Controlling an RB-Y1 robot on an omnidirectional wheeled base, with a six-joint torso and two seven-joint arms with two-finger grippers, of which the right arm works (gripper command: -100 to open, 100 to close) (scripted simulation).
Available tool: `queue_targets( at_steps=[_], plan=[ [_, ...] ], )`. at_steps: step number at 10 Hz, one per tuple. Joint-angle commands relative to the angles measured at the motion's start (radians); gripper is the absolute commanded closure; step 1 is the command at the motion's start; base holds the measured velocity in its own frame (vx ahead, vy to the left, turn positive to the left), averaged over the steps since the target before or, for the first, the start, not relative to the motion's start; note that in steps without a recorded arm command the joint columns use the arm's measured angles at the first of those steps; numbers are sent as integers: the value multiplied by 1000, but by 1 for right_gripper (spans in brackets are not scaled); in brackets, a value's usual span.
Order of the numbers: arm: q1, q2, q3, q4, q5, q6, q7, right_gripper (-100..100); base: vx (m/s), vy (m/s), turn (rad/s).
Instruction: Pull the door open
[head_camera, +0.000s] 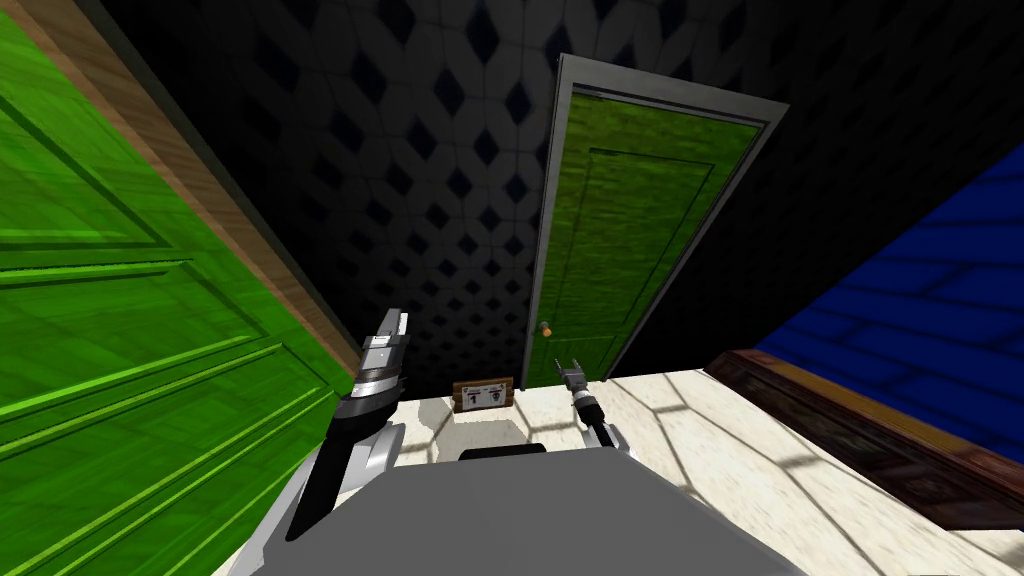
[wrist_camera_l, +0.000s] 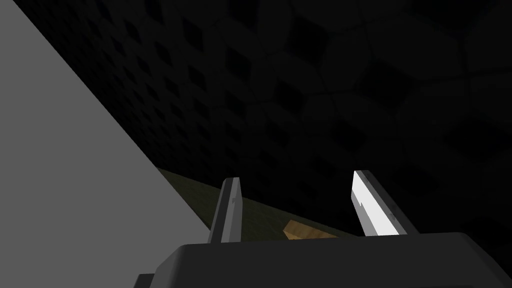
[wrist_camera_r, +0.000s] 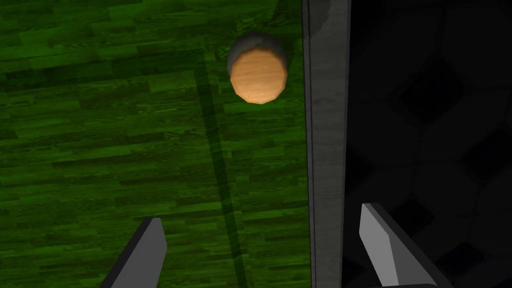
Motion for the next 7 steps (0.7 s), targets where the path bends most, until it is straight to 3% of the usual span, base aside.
queue_targets(
  at_steps=[1,4,5,6,7],
  plan=[
    [-13,0,-5,28,2,-10,15,-100,83,7,2],
    [-35,0,-15,93,18,-30,59,-100,116,10,-1],
    [-33,-2,-14,87,14,-30,49,-100,73,15,1],
    [-39,-22,-18,117,-11,-45,58,-100,127,20,158],
    [-40,-28,-19,126,-20,-50,59,-100,175,31,121]
  ],
)
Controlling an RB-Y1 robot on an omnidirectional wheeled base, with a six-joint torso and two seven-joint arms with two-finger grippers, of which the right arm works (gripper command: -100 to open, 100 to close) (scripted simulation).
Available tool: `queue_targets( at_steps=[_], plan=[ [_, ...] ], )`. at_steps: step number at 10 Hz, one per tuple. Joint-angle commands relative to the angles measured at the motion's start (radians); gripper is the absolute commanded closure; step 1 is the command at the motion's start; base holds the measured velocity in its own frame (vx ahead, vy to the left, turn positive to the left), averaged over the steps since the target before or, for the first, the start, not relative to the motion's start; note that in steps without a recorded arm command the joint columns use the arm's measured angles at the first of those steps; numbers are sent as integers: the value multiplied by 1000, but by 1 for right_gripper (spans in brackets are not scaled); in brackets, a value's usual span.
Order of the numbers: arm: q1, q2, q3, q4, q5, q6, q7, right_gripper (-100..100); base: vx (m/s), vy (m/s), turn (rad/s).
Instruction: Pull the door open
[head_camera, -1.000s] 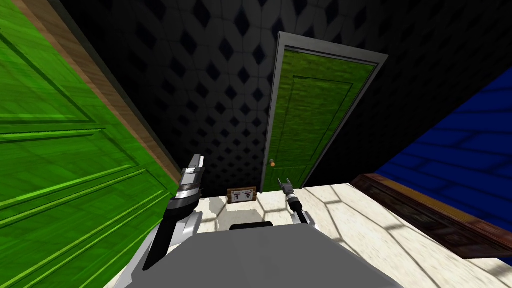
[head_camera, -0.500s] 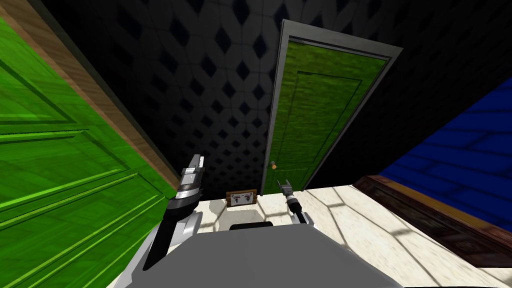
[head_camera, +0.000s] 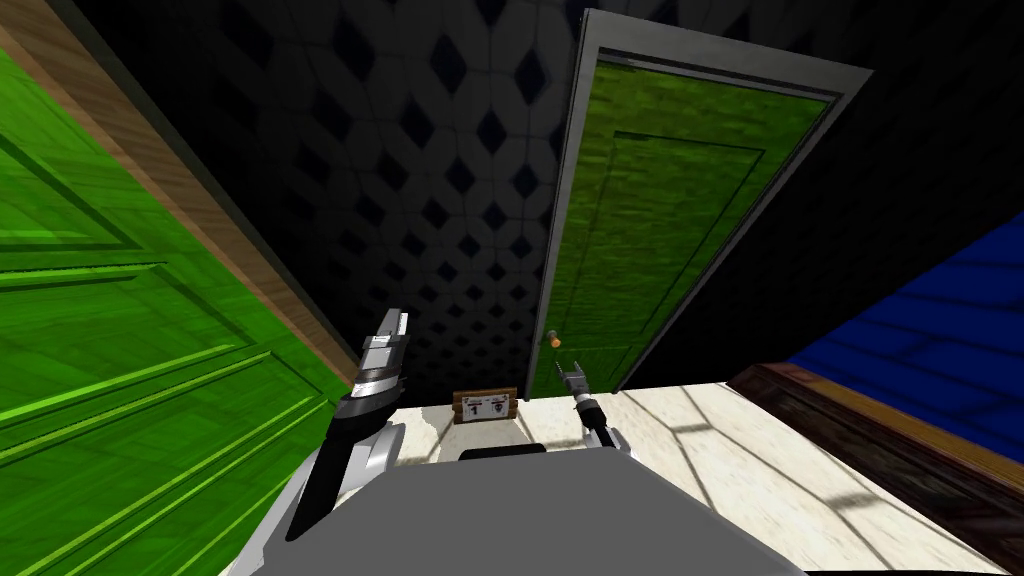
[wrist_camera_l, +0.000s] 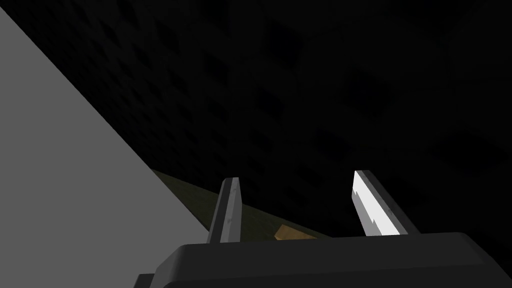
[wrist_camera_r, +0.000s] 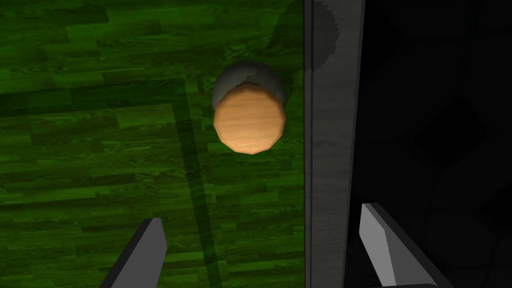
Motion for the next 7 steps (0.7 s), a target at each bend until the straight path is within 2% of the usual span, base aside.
queue_targets(
  at_steps=[1,3,4,6,7],
  plan=[
    [-7,-19,-4,30,-25,-14,5,-100,176,11,113],
    [-13,-48,-9,71,-64,-35,13,-100,177,34,150],
    [-13,-48,-9,71,-64,-35,13,-100,124,33,41],
    [-20,-79,-15,116,-105,-58,21,-100,147,9,117],
    [-20,-79,-15,116,-105,-58,21,-100,157,8,83]
  ],
)
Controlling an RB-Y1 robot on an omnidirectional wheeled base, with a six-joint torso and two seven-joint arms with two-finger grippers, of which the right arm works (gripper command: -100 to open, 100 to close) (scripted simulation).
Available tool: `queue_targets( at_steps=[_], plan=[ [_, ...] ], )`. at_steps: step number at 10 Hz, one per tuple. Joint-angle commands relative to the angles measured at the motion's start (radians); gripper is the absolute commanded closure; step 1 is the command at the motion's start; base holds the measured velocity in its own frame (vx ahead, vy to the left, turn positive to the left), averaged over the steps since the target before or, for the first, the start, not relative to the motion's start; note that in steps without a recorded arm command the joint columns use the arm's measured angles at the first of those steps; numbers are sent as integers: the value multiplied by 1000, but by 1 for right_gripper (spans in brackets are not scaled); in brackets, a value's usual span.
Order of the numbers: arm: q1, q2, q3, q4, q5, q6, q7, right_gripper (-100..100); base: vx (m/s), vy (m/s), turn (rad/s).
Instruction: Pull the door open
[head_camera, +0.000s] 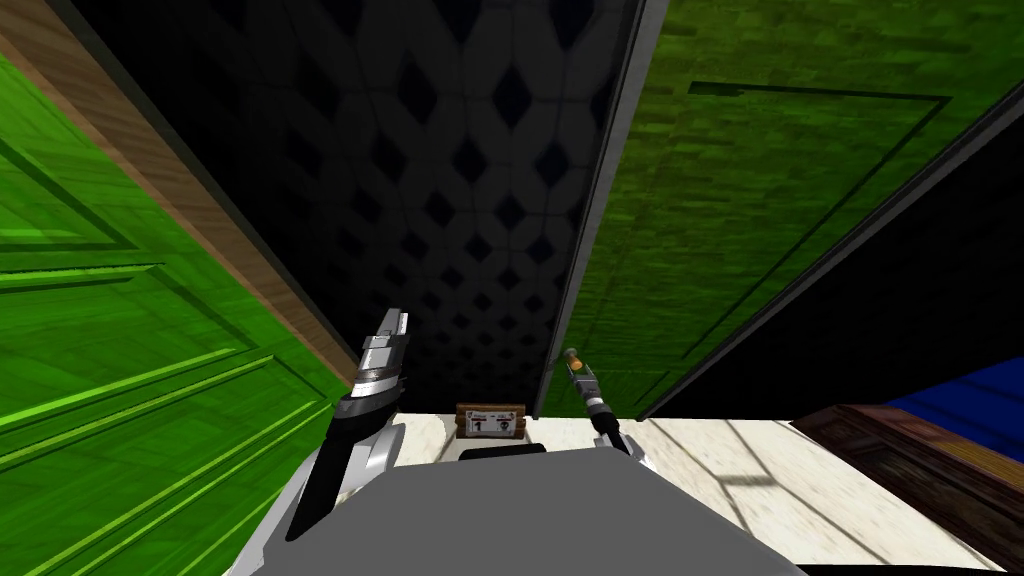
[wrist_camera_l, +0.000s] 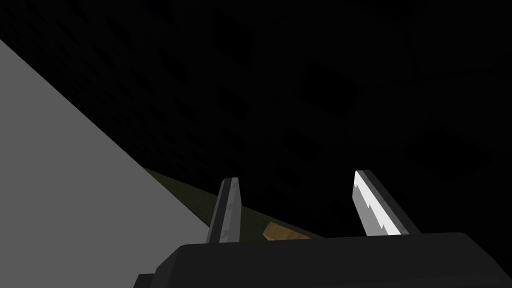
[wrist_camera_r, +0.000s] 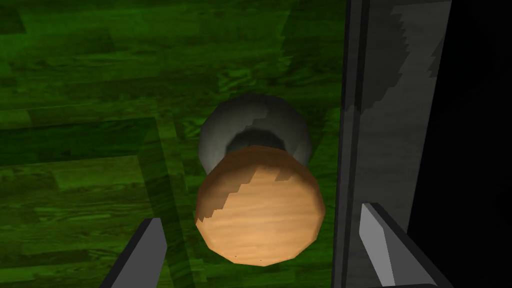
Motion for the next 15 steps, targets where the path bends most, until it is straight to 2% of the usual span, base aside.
queue_targets(
  at_steps=[1,2,3,4,9,10,12,15],
  plan=[
    [15,2,3,-28,-1,14,-6,-100,62,18,-4],
    [12,-10,1,-10,-17,6,-3,-100,119,0,43],
    [8,-6,1,-5,-11,4,-3,-100,71,-6,16],
    [8,-6,1,-5,-11,4,-3,100,-15,3,-7],
    [8,-6,1,-5,-11,4,-3,100,-11,0,1],
    [8,-6,4,-5,-18,6,-41,100,-41,-10,54],
    [8,-7,5,-5,-25,7,-68,100,-55,-17,43],
    [9,-7,9,-7,-42,9,-140,100,-50,-13,41]
  ],
)
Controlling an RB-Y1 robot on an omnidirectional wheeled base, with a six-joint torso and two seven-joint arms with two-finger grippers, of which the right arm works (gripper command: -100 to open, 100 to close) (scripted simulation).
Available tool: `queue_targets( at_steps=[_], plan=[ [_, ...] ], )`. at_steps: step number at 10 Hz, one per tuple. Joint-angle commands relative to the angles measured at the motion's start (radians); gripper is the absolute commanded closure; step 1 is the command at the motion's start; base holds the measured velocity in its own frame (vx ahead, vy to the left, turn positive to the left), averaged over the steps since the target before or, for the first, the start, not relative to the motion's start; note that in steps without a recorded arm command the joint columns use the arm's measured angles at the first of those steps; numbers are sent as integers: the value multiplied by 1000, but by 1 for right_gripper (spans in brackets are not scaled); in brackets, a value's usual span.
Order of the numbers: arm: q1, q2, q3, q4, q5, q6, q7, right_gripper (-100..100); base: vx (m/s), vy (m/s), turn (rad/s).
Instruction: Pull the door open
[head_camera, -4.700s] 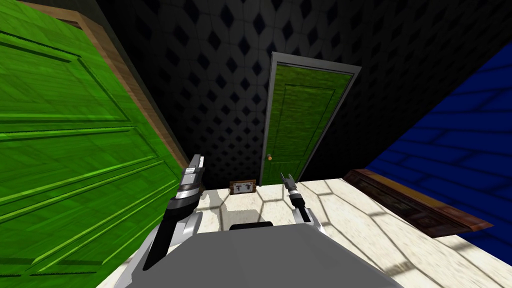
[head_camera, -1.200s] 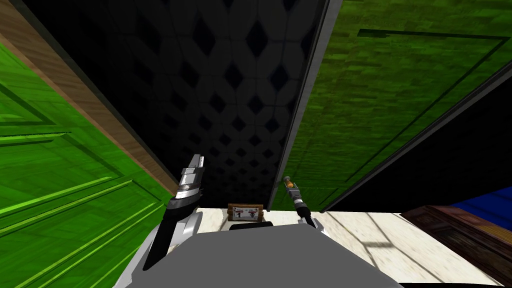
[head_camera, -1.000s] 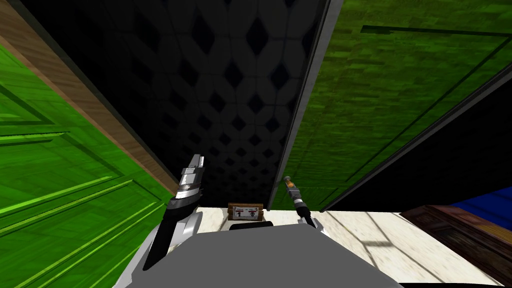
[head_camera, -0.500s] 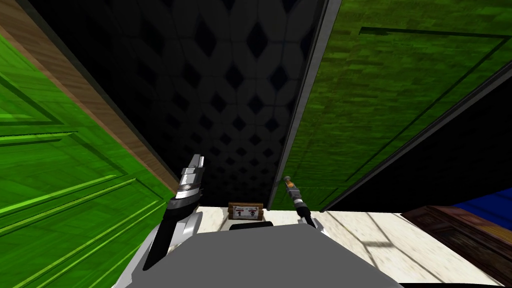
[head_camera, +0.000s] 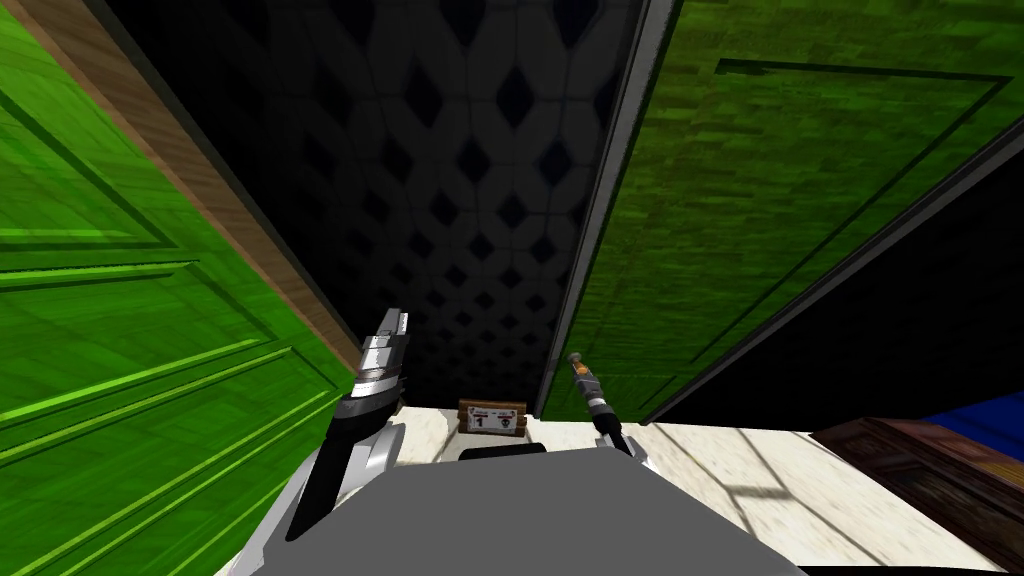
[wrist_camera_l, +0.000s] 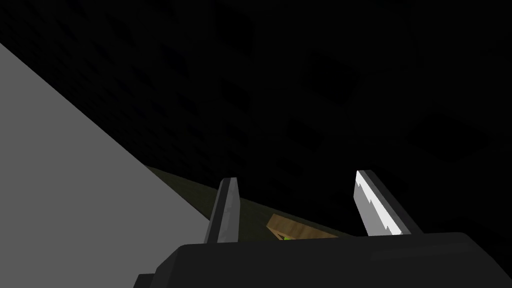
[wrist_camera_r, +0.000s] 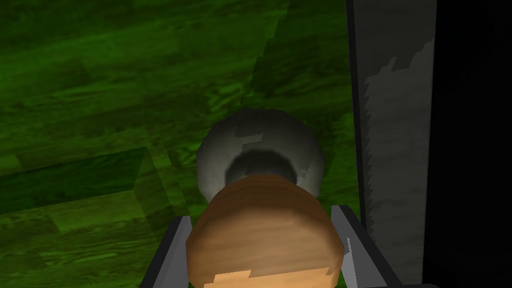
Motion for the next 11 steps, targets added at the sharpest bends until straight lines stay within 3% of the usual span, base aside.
queue_targets(
  at_steps=[1,11],
  plan=[
    [1,1,2,-1,-10,1,-44,100,-50,-21,51],
    [3,-2,18,-6,-79,11,-297,100,-45,-18,59]
  ],
)
